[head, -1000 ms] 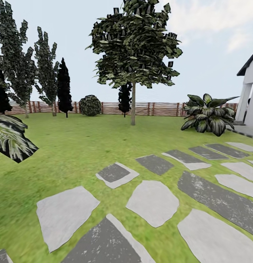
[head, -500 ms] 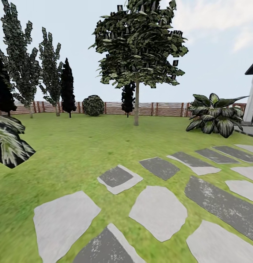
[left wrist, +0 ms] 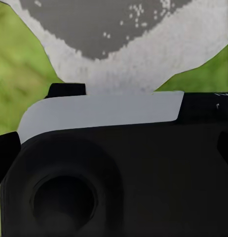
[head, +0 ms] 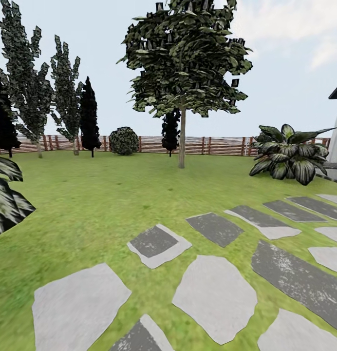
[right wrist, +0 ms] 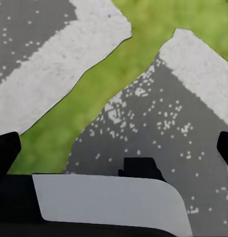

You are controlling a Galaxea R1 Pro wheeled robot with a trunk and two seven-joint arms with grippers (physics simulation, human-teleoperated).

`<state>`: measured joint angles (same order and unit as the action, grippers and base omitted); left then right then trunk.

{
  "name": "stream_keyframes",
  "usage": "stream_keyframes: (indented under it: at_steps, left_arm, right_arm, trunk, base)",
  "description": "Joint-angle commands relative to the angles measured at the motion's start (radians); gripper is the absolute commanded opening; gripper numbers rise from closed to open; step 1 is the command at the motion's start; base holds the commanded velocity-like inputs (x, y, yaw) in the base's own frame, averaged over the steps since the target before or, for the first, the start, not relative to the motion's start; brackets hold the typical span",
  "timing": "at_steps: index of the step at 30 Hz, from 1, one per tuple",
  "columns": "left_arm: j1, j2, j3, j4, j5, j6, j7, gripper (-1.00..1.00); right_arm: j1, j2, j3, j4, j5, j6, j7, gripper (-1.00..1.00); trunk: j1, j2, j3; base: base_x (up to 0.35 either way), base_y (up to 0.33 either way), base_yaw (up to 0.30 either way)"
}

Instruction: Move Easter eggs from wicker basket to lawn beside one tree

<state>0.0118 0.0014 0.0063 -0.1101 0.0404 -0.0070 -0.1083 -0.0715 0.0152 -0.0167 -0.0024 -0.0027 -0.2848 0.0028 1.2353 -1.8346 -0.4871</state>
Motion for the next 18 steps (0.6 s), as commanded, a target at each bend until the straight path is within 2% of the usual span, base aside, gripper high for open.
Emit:
stream_keyframes:
  at_steps: [1,18]
  left_arm:
    - [0.000,0.000,0.001,-0.001,0.004,-0.001,-0.003,1.00]
    - [0.000,0.000,0.001,-0.001,0.004,-0.001,-0.004,1.00]
  right_arm:
    - [-0.001,0.000,-0.002,0.001,0.000,-0.003,0.000,1.00]
    - [-0.001,0.000,-0.002,0.001,0.000,-0.004,0.000,1.00]
  trunk:
    - [0.001,0.000,-0.001]
    - [0.001,0.000,-0.001]
  base:
    - [0.318,0.000,0.000]
    - [0.315,0.000,0.000]
